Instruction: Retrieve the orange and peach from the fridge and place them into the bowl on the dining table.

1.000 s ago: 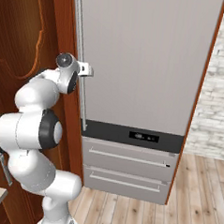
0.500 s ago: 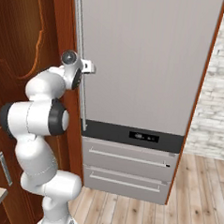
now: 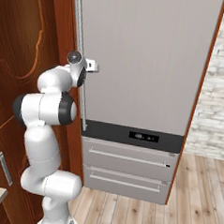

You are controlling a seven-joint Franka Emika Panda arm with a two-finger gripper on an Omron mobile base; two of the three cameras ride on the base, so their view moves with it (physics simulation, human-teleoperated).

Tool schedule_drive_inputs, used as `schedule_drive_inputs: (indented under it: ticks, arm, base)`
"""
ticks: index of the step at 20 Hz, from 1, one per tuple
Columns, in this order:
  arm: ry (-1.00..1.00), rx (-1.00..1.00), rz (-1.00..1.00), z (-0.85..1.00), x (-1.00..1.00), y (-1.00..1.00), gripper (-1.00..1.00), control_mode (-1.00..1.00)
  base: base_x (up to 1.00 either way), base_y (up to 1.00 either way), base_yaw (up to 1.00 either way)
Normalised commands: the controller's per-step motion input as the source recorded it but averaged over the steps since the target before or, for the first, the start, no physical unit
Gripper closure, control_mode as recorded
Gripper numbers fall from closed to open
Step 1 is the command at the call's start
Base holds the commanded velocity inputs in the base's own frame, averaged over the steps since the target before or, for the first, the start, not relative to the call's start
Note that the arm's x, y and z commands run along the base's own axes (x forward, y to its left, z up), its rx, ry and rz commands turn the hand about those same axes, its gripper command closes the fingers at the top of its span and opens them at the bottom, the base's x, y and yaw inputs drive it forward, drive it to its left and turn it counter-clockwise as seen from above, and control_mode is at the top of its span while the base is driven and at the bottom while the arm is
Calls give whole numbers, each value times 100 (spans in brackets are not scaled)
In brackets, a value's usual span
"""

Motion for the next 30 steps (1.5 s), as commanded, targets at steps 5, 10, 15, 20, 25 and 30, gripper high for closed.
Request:
schedule_drive_inputs:
  ticks: [5,10,15,20,25,30]
  arm:
    - [0,0,-2,-19,52,15,-100,-100]
    - [0,0,-3,-16,55,12,-100,-100]
    - [0,0,-3,-9,58,12,100,-100]
    - [1,0,-4,0,34,5,100,-100]
    - [19,0,-11,6,-23,-16,100,-100]
    - [30,0,-12,29,-79,-44,100,-100]
  base:
    - [0,0,0]
    - [0,0,0]
    - [0,0,0]
    - [0,0,0]
    - [0,0,0]
    - [0,0,0]
